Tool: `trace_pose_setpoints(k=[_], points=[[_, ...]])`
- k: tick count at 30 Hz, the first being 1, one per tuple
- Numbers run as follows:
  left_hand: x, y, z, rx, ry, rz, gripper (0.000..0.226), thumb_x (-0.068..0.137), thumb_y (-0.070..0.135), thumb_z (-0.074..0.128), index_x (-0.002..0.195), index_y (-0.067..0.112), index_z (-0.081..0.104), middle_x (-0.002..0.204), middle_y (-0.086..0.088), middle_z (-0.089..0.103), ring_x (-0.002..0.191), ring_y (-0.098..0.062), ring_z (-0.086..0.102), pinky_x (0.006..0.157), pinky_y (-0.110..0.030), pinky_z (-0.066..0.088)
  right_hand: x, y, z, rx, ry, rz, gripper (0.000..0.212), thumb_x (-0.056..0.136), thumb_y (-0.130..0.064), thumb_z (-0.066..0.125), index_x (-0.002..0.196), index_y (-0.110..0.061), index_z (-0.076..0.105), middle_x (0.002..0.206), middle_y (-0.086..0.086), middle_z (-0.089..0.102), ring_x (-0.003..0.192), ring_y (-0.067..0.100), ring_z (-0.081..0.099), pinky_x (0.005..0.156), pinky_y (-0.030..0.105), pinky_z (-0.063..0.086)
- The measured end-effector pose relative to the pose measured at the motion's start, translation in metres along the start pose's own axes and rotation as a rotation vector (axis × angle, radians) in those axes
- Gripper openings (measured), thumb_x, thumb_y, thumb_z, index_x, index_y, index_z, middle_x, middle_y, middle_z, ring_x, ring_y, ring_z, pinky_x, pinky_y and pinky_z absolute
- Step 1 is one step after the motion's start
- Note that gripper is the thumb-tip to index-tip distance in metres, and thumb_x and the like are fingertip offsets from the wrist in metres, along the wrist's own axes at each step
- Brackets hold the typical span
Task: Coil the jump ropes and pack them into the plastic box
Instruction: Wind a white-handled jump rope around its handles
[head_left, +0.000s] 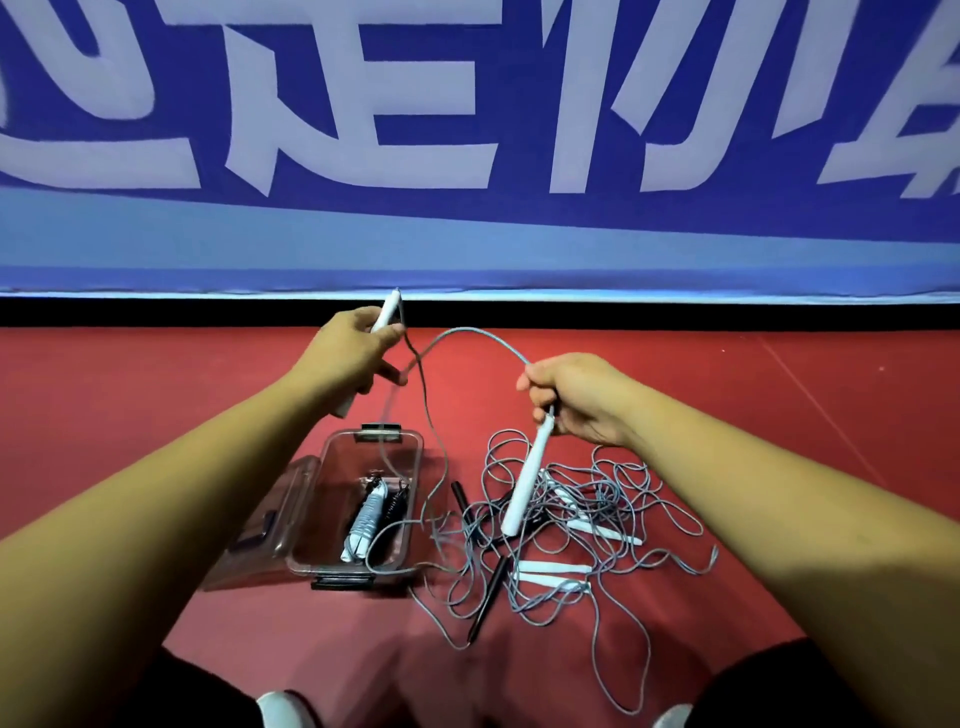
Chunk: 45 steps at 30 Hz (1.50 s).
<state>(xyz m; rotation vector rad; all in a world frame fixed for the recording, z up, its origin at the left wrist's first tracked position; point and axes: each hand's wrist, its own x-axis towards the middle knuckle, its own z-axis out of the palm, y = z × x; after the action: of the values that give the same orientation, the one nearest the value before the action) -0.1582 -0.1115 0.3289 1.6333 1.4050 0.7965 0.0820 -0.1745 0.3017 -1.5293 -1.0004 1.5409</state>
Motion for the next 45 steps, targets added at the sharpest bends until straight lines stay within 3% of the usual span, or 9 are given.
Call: trace_pose_setpoints(k=[5,10,14,19,21,24,30,39,45], points=[[-0.027,0.013,0.027,-0.366,-0.334,-0.155,0.02,0.102,0.017,0.048,0.104,0.0,0.058,0.088,-0.025,0.066,0.068,-0.03,0.071,0.057,-0.03,0.058,-0.006,-0.027,0.017,0.643,0.004,0.083,0.025,0.102,-0.009,0.031,0.082,-0.007,0.046,0.044,-0.003,0.027,0.037,0.012,0.027,0.052,0.027,0.026],[-0.051,0.011,0.051,-0.447,-0.753,-0.292,0.023,0.096,0.025,0.048,0.105,0.006,0.058,0.105,-0.032,0.068,0.097,-0.04,0.066,0.066,-0.036,0.058,-0.006,-0.028,0.022,0.919,0.088,0.123,0.023,0.101,-0.005,0.026,0.085,-0.006,0.043,0.043,0.0,0.029,0.034,0.014,0.029,0.054,0.027,0.027],[-0.054,0.02,0.058,-0.463,-0.662,-0.244,0.018,0.103,0.018,0.046,0.094,0.008,0.058,0.074,-0.012,0.062,0.058,-0.025,0.065,0.046,-0.028,0.054,0.0,-0.018,0.017,0.47,0.264,0.081,0.019,0.098,-0.009,0.038,0.083,-0.01,0.049,0.059,0.003,0.043,0.052,0.015,0.04,0.057,0.026,0.037],[-0.05,0.022,0.055,-0.464,-0.678,-0.178,0.016,0.1,0.018,0.049,0.092,0.007,0.057,0.071,-0.009,0.056,0.049,-0.02,0.055,0.04,-0.023,0.046,0.01,-0.004,0.004,-0.399,0.405,-0.22,0.022,0.094,-0.03,0.055,0.101,-0.009,0.06,0.086,0.007,0.057,0.077,0.021,0.054,0.07,0.03,0.043],[-0.05,0.022,0.052,-0.458,-0.718,-0.181,0.016,0.098,0.02,0.052,0.093,0.005,0.058,0.072,-0.01,0.057,0.05,-0.019,0.056,0.042,-0.024,0.048,0.005,-0.009,0.002,-0.315,0.226,-0.31,0.032,0.098,-0.037,0.053,0.112,-0.011,0.066,0.105,0.002,0.065,0.094,0.016,0.059,0.083,0.025,0.043],[-0.048,0.026,0.048,-0.455,-0.738,-0.178,0.021,0.092,0.022,0.056,0.097,0.002,0.06,0.071,-0.009,0.058,0.052,-0.018,0.057,0.043,-0.024,0.05,-0.006,-0.012,0.008,-0.105,-0.089,-0.339,0.044,0.1,-0.038,0.05,0.1,0.001,0.071,0.088,0.019,0.066,0.067,0.019,0.057,0.07,0.025,0.049],[-0.049,0.028,0.034,-0.413,-0.777,-0.245,0.03,0.09,0.024,0.058,0.104,-0.001,0.066,0.075,-0.013,0.064,0.053,-0.017,0.06,0.048,-0.023,0.053,-0.012,-0.02,0.005,-0.116,-0.135,-0.412,0.027,0.092,-0.028,0.064,0.075,-0.007,0.062,0.051,0.0,0.024,0.042,0.012,0.016,0.042,0.019,0.017],[-0.046,0.019,0.028,-0.558,-0.828,-0.29,0.029,0.091,0.016,0.056,0.115,0.001,0.059,0.073,-0.015,0.06,0.052,-0.017,0.058,0.045,-0.022,0.049,-0.009,-0.026,-0.025,-0.042,-0.146,-0.342,0.02,0.099,-0.025,0.052,0.085,-0.012,0.049,0.051,-0.006,0.022,0.04,0.008,0.014,0.04,0.017,0.013],[-0.049,0.023,0.033,-0.57,-0.846,-0.379,0.018,0.09,0.013,0.052,0.103,0.0,0.055,0.073,-0.012,0.051,0.043,-0.014,0.045,0.038,-0.02,0.036,-0.009,-0.024,-0.019,-0.108,-0.194,-0.348,0.022,0.098,-0.024,0.055,0.097,-0.004,0.063,0.054,-0.004,0.019,0.046,0.01,0.013,0.044,0.021,0.012]])
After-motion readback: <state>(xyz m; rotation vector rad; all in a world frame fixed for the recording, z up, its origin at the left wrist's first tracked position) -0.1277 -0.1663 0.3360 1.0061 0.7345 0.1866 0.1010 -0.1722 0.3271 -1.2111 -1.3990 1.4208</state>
